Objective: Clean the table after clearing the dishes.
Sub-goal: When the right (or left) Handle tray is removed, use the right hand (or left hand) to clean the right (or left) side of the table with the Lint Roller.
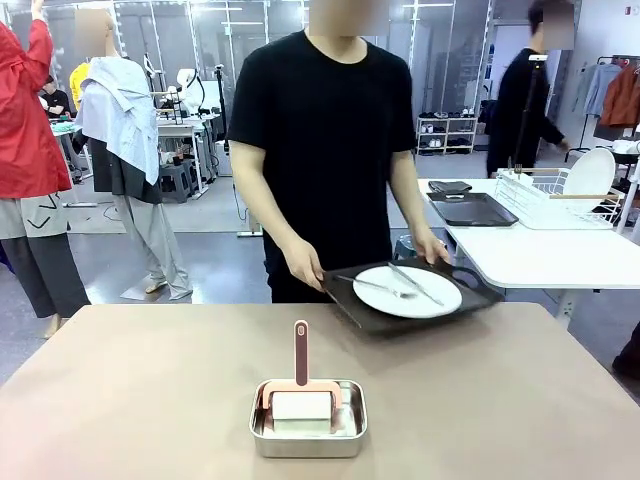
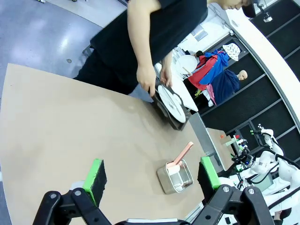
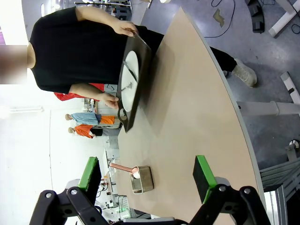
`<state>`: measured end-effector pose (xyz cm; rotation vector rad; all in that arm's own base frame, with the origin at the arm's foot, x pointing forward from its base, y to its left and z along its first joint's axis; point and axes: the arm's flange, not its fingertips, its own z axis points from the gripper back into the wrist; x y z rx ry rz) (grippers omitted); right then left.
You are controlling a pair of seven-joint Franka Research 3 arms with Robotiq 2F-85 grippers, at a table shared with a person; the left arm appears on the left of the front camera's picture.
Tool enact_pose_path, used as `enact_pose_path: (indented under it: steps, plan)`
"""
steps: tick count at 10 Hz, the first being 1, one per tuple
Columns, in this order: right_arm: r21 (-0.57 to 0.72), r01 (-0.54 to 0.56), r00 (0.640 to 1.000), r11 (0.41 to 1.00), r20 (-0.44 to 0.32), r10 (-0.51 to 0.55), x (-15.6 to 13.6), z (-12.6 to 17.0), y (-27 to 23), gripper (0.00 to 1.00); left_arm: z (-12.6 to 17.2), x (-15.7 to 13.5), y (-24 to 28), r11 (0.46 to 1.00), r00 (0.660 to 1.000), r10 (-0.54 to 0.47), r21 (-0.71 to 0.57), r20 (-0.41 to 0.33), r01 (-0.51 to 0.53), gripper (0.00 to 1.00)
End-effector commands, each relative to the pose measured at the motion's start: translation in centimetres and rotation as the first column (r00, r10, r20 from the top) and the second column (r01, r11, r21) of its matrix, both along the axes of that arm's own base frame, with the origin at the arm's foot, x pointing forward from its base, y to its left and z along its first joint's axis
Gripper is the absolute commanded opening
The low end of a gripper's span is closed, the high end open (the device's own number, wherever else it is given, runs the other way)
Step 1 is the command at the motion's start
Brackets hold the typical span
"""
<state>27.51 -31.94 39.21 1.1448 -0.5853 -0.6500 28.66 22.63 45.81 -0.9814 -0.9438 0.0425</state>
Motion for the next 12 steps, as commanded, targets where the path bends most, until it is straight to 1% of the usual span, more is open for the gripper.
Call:
enact_pose_path:
  steps: [1, 5, 6, 7, 8, 9, 10, 11, 12]
  plan:
    - [0.005, -0.005, 1.0, 1.0, 0.005, 0.005, -0.4, 0.3, 0.0, 1.0, 0.1, -0.2, 0.4, 1.0, 1.0, -0.002, -0.007, 0.002, 0.002, 1.0]
    - [0.0, 0.0, 1.0, 1.0, 0.0, 0.0, 0.0, 0.0, 0.0, 1.0, 0.1, -0.2, 0.4, 1.0, 1.0, -0.002, -0.007, 0.002, 0.002, 1.0]
    - [-0.064, -0.09, 0.995, 0.994, 0.03, 0.092, 2.8, 2.6, 1.7, 1.0, 0.1, -0.2, 0.4, 1.0, 1.0, -0.002, -0.007, 0.002, 0.002, 1.0]
    - [-0.176, -0.222, 0.969, 0.959, 0.067, 0.237, 7.1, 6.7, 4.7, 1.0, 0.1, -0.2, 0.4, 1.0, 1.0, -0.002, -0.007, 0.002, 0.002, 1.0]
    - [-0.281, -0.306, 0.939, 0.909, 0.071, 0.338, 10.9, 10.3, 8.9, 1.0, 0.1, -0.2, 0.4, 1.0, 1.0, -0.002, -0.007, 0.002, 0.002, 1.0]
    - [-0.383, -0.388, 0.893, 0.838, 0.067, 0.444, 14.3, 13.0, 14.0, 1.0, 0.1, -0.2, 0.4, 1.0, 1.0, -0.002, -0.007, 0.002, 0.002, 1.0]
    - [-0.457, -0.498, 0.819, 0.737, 0.032, 0.573, 16.9, 14.6, 20.4, 1.0, 0.1, -0.2, 0.4, 1.0, 1.0, -0.002, -0.007, 0.002, 0.002, 1.0]
    - [-0.522, -0.568, 0.754, 0.637, -0.019, 0.656, 18.4, 14.9, 25.8, 1.0, 0.1, -0.2, 0.4, 1.0, 1.0, -0.002, -0.007, 0.002, 0.002, 1.0]
    - [-0.561, -0.622, 0.698, 0.547, -0.08, 0.712, 19.1, 14.1, 30.6, 1.0, 0.1, -0.2, 0.4, 1.0, 1.0, -0.002, -0.007, 0.002, 0.002, 1.0]
